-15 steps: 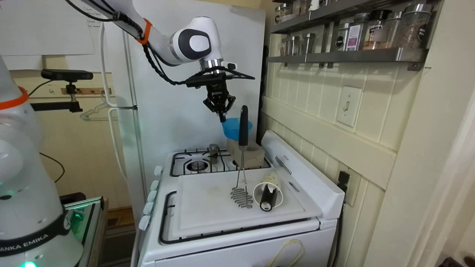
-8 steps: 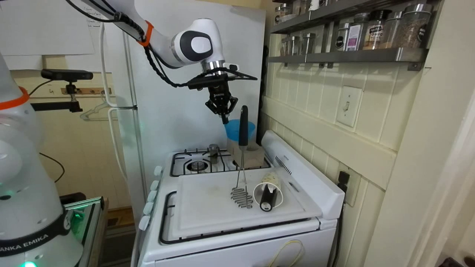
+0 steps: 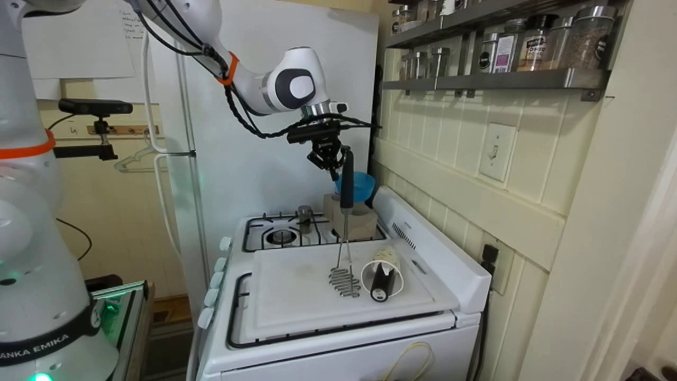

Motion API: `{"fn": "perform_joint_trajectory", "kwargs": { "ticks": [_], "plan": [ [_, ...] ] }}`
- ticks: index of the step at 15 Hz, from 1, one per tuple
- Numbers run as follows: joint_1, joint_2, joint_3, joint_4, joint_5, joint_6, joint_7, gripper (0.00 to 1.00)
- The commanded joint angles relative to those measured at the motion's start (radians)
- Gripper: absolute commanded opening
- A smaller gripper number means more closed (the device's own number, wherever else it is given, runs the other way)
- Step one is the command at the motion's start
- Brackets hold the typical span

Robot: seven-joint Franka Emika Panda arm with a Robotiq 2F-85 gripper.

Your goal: Place the blue bowl on top of the box

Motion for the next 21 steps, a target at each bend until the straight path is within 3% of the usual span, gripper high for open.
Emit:
{"fn": "perform_joint_trajectory", "kwargs": {
  "ticks": [1,10,21],
  "plan": [
    [0.002,0.111,0.011,0.077,-0.031,0.009,-0.030,0.01],
    [0.031,0.218,0.022,0.205,-0.151,-0.073,-0.035,0.01],
    [0.045,0.242,0.030,0.234,-0.158,-0.151,-0.030,0.01]
  ]
}}
